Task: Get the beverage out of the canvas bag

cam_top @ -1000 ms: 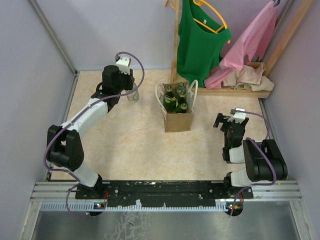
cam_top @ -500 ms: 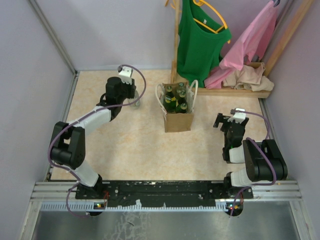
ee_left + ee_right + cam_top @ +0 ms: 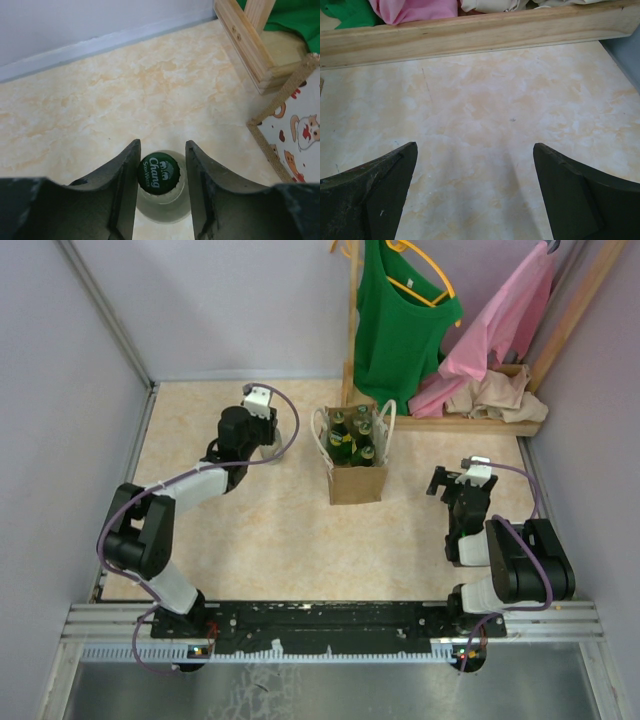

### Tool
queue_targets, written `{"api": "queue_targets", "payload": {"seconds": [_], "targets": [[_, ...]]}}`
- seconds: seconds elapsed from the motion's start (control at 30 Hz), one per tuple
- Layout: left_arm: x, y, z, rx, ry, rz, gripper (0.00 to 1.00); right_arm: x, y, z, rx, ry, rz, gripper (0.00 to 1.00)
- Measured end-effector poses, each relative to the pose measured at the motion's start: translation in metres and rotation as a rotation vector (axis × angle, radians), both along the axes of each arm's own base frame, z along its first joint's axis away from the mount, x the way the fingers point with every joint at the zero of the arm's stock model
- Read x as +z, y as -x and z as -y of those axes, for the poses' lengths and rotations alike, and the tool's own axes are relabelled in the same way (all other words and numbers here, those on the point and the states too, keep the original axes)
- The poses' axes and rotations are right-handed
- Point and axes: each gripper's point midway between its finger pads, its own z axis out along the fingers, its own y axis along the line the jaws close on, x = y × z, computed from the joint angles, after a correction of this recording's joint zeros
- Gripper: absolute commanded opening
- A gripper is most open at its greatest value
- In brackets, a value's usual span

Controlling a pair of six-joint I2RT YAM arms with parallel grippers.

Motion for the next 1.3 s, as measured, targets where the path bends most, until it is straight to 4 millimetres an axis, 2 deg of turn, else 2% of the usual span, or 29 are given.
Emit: {"api": "queue_targets", "payload": {"seconds": [0.07, 0.2, 0.47, 0.53, 0.57, 0.63, 0.77, 0.83, 0.9, 1.0, 1.17, 1.3], "targets": [[0.006, -0.001, 0.001, 0.008, 0.001, 0.027, 0.54, 0.000, 0.000, 0.000, 0.000, 0.000, 0.000, 0.99], [0.035, -0.004, -0.004, 0.035, 0.020, 0.112, 0.59, 0.000, 0.000, 0.000, 0.000, 0.000, 0.000, 0.99], [0.066, 0.000, -0.004, 0.042, 0.032, 0.175, 0.61, 0.000, 0.000, 0.000, 0.000, 0.000, 0.000, 0.99], [0.083, 0.005, 0.000, 0.031, 0.033, 0.195, 0.61, 0.000, 0.000, 0.000, 0.000, 0.000, 0.000, 0.99], [0.093, 0.007, 0.002, 0.023, 0.035, 0.207, 0.62, 0.000, 0.000, 0.000, 0.000, 0.000, 0.000, 0.99], [0.116, 0.013, 0.011, -0.002, 0.045, 0.231, 0.77, 0.000, 0.000, 0.000, 0.000, 0.000, 0.000, 0.99], [0.167, 0.033, 0.039, -0.131, 0.081, 0.269, 0.78, 0.000, 0.000, 0.000, 0.000, 0.000, 0.000, 0.99], [0.187, 0.044, 0.053, -0.209, 0.100, 0.282, 0.85, 0.000, 0.000, 0.000, 0.000, 0.000, 0.000, 0.99], [0.203, 0.058, 0.070, -0.301, 0.122, 0.286, 0.86, 0.000, 0.000, 0.000, 0.000, 0.000, 0.000, 0.99], [0.211, 0.078, 0.093, -0.413, 0.148, 0.266, 0.81, 0.000, 0.000, 0.000, 0.000, 0.000, 0.000, 0.99], [0.197, 0.107, 0.128, -0.541, 0.146, 0.189, 0.79, 0.000, 0.000, 0.000, 0.000, 0.000, 0.000, 0.99], [0.193, 0.120, 0.161, -0.620, 0.126, 0.134, 0.85, 0.000, 0.000, 0.000, 0.000, 0.000, 0.000, 0.99]]}}
